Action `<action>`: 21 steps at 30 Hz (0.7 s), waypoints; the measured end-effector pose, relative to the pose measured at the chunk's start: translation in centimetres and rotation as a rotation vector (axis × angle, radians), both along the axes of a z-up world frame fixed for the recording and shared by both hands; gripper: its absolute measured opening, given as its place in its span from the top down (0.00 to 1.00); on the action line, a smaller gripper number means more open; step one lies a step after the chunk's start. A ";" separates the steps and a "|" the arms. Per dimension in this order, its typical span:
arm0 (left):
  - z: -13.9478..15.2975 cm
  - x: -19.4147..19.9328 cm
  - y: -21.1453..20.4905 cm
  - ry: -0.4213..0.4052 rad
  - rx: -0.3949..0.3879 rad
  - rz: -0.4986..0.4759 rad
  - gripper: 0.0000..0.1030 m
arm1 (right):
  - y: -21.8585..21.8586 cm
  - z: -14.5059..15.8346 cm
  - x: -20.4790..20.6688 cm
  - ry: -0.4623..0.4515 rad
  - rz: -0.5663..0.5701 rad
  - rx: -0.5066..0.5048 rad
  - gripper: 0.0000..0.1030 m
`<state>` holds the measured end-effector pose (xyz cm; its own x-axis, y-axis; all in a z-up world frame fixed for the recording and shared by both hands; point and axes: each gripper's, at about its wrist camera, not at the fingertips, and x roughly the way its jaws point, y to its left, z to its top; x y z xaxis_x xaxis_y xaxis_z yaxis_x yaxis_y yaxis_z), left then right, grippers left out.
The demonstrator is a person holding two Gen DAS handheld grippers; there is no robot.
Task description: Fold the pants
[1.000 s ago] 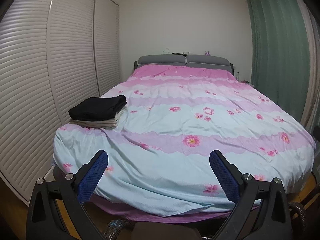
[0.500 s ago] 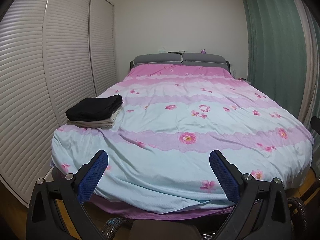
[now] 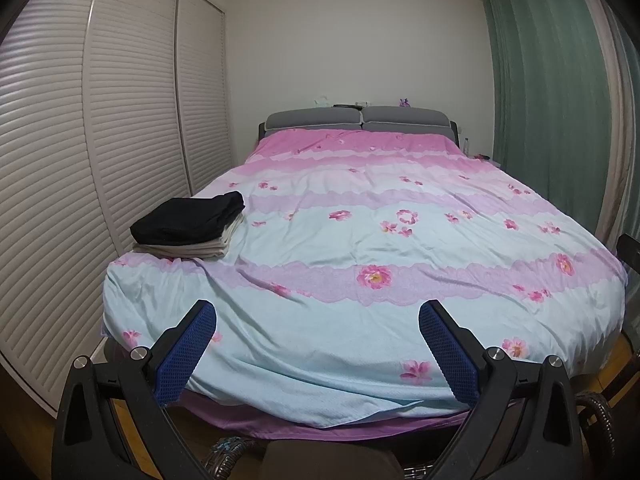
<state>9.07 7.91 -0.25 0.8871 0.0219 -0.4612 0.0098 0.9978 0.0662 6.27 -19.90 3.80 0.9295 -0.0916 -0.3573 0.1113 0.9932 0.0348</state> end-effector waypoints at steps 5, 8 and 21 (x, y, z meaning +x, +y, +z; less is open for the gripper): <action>0.0 -0.1 -0.1 -0.002 0.001 0.000 0.00 | 0.0 0.0 0.0 -0.001 0.000 -0.001 0.13; 0.0 -0.1 -0.1 -0.003 0.001 0.000 0.00 | -0.1 0.1 0.0 -0.003 0.001 -0.002 0.13; 0.1 -0.1 -0.1 -0.004 -0.001 0.005 0.00 | 0.2 0.2 0.0 -0.006 0.000 -0.003 0.13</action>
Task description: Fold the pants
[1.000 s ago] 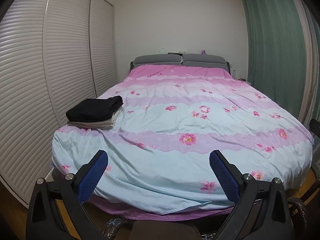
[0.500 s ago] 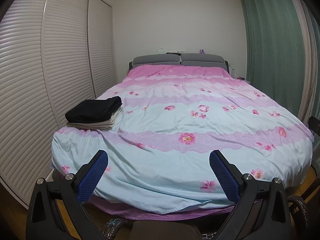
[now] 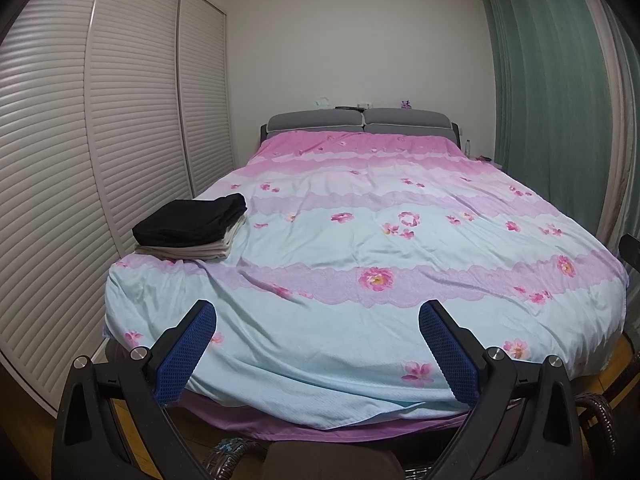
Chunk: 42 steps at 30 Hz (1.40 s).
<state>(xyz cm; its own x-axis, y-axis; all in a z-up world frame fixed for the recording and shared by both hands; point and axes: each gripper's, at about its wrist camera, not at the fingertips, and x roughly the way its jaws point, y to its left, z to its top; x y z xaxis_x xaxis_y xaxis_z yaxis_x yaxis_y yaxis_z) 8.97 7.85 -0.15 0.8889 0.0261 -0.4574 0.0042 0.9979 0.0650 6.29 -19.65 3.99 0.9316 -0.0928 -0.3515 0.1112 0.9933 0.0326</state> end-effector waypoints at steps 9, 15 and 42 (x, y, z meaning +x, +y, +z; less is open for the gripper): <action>0.2 -0.1 -0.2 -0.004 0.001 -0.005 0.00 | 0.0 0.0 0.1 -0.002 0.003 0.000 0.13; 0.1 0.1 -0.2 0.007 -0.005 -0.004 0.00 | 0.1 0.1 0.1 -0.003 0.004 0.002 0.13; -0.1 -0.4 -0.5 -0.004 -0.001 -0.013 0.00 | 0.9 0.3 0.2 -0.009 0.003 0.006 0.13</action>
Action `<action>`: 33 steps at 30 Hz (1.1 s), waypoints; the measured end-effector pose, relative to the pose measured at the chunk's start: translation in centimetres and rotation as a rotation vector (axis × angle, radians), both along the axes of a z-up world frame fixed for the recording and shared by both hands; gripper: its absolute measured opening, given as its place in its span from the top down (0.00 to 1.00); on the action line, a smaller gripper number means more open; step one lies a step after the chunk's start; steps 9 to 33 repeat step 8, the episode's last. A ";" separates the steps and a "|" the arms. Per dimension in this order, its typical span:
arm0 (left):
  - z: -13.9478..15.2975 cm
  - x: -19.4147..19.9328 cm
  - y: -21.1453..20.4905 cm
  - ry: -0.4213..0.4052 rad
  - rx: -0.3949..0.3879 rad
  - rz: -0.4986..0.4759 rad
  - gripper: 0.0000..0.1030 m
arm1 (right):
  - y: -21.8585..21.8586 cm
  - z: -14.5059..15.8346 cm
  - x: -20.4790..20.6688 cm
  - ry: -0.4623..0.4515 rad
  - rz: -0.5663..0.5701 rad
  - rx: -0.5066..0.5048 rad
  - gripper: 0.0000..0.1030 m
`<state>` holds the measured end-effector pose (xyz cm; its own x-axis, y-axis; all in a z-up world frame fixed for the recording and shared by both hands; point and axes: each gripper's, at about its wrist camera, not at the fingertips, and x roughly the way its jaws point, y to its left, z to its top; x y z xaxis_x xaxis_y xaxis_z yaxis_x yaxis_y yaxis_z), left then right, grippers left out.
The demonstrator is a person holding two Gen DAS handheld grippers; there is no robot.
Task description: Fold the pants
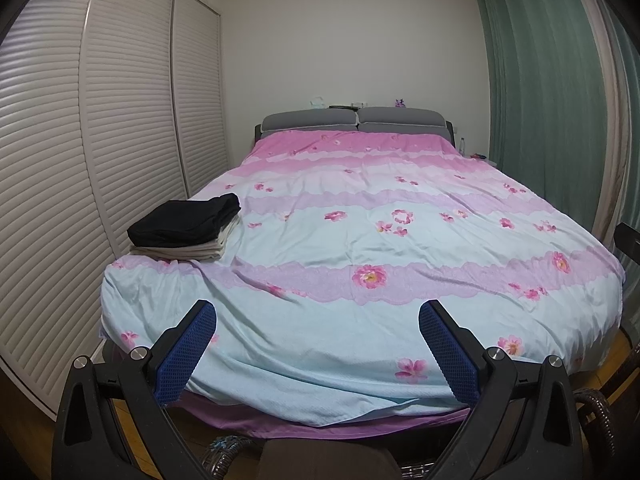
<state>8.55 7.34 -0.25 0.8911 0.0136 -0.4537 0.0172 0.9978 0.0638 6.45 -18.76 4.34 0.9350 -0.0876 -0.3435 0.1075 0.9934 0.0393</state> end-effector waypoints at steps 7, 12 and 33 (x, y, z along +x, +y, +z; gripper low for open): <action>-0.3 -0.2 -0.2 -0.010 0.023 -0.016 0.00 | 0.1 -0.1 -0.1 0.002 0.001 0.001 0.13; -0.4 -0.1 -0.2 -0.007 0.024 -0.020 0.00 | 0.0 -0.1 -0.1 0.003 0.001 0.002 0.13; -0.4 -0.1 -0.2 -0.007 0.024 -0.020 0.00 | 0.0 -0.1 -0.1 0.003 0.001 0.002 0.13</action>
